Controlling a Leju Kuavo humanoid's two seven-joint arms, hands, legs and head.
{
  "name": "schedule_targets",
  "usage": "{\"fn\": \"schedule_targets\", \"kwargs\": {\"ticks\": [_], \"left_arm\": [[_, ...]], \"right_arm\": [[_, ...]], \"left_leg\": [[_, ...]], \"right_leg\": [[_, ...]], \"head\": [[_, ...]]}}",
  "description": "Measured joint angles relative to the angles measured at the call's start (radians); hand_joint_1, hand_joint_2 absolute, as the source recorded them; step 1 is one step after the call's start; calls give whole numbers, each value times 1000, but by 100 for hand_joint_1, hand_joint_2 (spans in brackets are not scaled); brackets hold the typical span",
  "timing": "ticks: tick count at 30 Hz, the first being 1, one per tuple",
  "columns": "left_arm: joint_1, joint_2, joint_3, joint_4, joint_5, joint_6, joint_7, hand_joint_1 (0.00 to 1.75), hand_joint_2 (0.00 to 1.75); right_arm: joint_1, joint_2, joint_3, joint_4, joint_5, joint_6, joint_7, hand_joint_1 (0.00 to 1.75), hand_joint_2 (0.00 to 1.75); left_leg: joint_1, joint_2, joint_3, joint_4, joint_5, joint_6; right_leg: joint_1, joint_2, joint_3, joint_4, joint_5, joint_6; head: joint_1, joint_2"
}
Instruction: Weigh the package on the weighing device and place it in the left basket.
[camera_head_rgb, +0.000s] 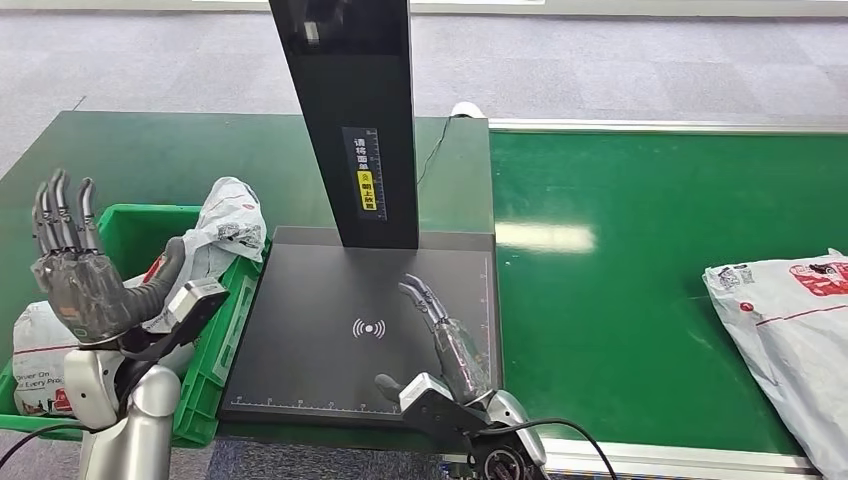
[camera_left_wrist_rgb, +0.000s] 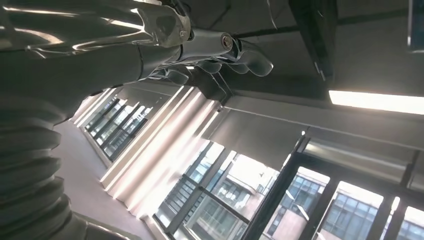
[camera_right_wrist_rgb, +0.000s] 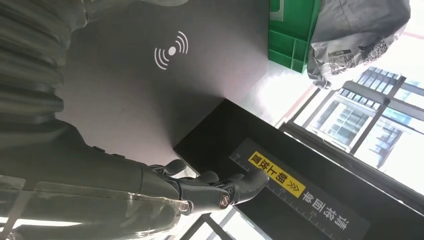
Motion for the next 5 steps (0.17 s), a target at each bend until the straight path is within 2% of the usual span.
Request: {"fn": "schedule_targets", "kwargs": {"ticks": [3,5], "left_arm": [[33,-19,-22,-32,114,0,-65,0,175],[53,-23,-52,-46,173,0,-76,0,175]], "right_arm": [[-5,-1,3,7,0,-1,-3,0,175],[-8,-1,4,10,-1,-2,-4,0,175]], "left_leg": [[0,0,0,0,0,0],[0,0,0,0,0,0]], "right_leg": [[0,0,0,0,0,0],[0,0,0,0,0,0]], "head": [[0,0],[0,0]]}}
